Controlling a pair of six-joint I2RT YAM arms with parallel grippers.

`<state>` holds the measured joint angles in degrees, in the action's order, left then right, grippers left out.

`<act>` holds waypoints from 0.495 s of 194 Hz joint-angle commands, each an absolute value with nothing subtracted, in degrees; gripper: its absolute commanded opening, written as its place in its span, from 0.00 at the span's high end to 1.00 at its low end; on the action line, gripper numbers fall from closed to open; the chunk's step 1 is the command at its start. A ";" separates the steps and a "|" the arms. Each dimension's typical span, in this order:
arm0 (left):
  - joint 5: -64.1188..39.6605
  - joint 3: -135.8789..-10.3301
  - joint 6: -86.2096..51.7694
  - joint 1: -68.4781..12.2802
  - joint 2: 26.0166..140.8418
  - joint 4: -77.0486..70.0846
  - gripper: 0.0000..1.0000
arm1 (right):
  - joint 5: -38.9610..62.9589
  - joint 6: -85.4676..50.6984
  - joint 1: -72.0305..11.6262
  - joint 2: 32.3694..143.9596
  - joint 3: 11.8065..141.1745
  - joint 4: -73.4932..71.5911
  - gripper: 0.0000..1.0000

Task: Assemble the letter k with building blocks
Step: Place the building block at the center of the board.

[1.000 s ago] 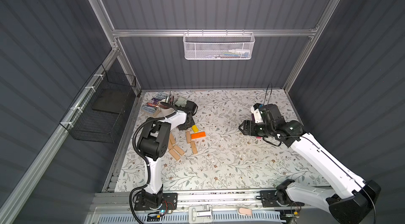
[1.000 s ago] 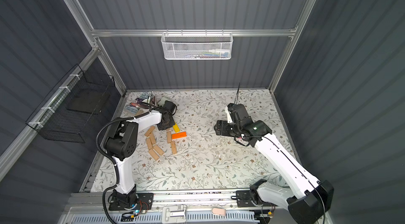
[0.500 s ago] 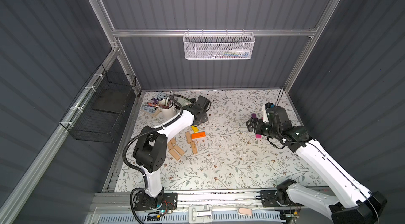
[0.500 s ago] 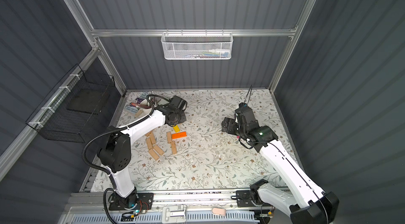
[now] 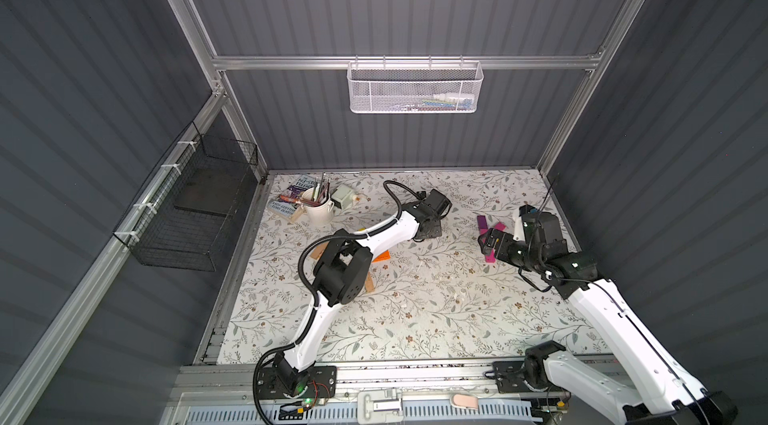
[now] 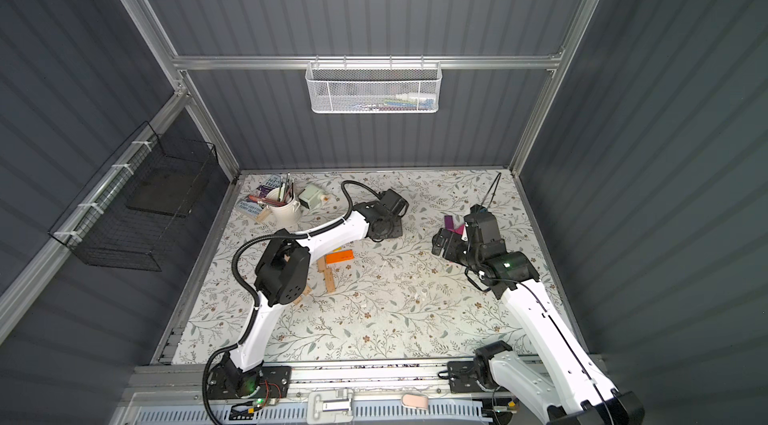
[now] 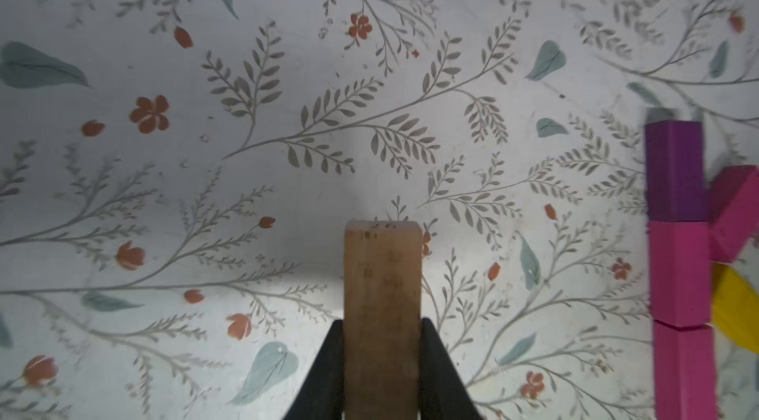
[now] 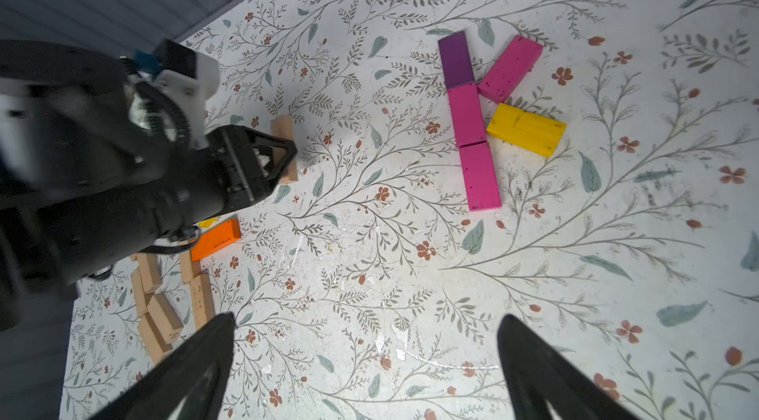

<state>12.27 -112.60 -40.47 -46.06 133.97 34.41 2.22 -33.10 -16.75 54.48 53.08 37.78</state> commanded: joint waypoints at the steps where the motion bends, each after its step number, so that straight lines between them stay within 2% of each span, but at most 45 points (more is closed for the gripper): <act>1: 11.60 -119.92 -35.99 -45.79 137.91 38.51 0.92 | 3.65 -33.52 -16.52 54.24 52.13 38.86 0.01; 96: 12.65 -130.80 -38.89 -45.09 147.53 42.95 0.84 | 3.47 -33.84 -16.52 53.66 51.21 39.49 0.01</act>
